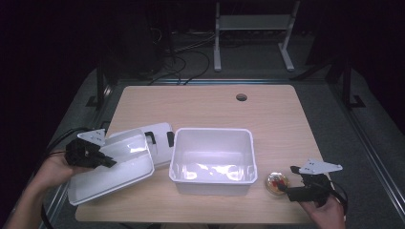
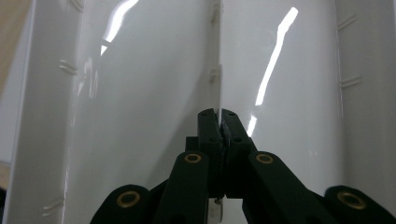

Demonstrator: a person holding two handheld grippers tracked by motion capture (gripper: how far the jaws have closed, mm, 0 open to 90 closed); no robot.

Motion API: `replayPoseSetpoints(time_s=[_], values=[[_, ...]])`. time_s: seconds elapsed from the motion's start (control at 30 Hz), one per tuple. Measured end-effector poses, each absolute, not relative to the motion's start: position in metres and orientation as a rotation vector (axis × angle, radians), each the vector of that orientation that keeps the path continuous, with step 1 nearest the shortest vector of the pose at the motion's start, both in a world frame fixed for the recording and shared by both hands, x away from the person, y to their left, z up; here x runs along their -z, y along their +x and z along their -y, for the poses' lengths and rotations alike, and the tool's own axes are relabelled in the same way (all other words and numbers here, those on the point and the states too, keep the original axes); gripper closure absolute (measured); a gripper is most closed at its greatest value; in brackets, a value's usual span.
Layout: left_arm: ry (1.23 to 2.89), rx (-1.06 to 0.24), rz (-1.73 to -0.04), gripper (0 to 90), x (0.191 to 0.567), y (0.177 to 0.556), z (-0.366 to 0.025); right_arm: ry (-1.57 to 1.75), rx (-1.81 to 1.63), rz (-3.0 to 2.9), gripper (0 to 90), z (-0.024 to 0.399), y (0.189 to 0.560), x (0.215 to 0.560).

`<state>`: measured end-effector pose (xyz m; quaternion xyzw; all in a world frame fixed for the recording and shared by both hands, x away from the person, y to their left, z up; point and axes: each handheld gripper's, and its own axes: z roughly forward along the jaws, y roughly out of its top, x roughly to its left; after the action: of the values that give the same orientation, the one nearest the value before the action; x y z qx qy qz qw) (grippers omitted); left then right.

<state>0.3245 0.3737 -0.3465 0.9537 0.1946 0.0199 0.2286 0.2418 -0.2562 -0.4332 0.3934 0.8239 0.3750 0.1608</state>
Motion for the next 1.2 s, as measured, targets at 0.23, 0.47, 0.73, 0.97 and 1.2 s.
replayPoseSetpoints(time_s=[0.23, 0.47, 0.73, 0.97, 1.2], values=[[2.654, -0.023, -0.503, 89.2, 0.378, 0.325, -0.361, 1.111, -1.053, -2.369, 19.0, 0.254, 0.243, 0.433], [2.672, -0.003, -0.445, 89.2, 0.397, 0.324, -0.343, 1.098, -1.043, -2.381, 19.0, 0.255, 0.243, 0.43], [2.679, -0.018, -0.413, 88.7, 0.405, 0.324, -0.333, 1.073, -1.003, -2.433, 17.3, 0.256, 0.245, 0.429], [2.688, -0.027, -0.417, 82.4, 0.412, 0.322, -0.331, 1.041, -0.954, -2.498, 17.3, 0.253, 0.247, 0.432], [2.661, -0.088, -0.434, 53.0, 0.402, 0.318, -0.327, 0.977, -0.894, -2.56, 16.2, 0.248, 0.253, 0.429]])
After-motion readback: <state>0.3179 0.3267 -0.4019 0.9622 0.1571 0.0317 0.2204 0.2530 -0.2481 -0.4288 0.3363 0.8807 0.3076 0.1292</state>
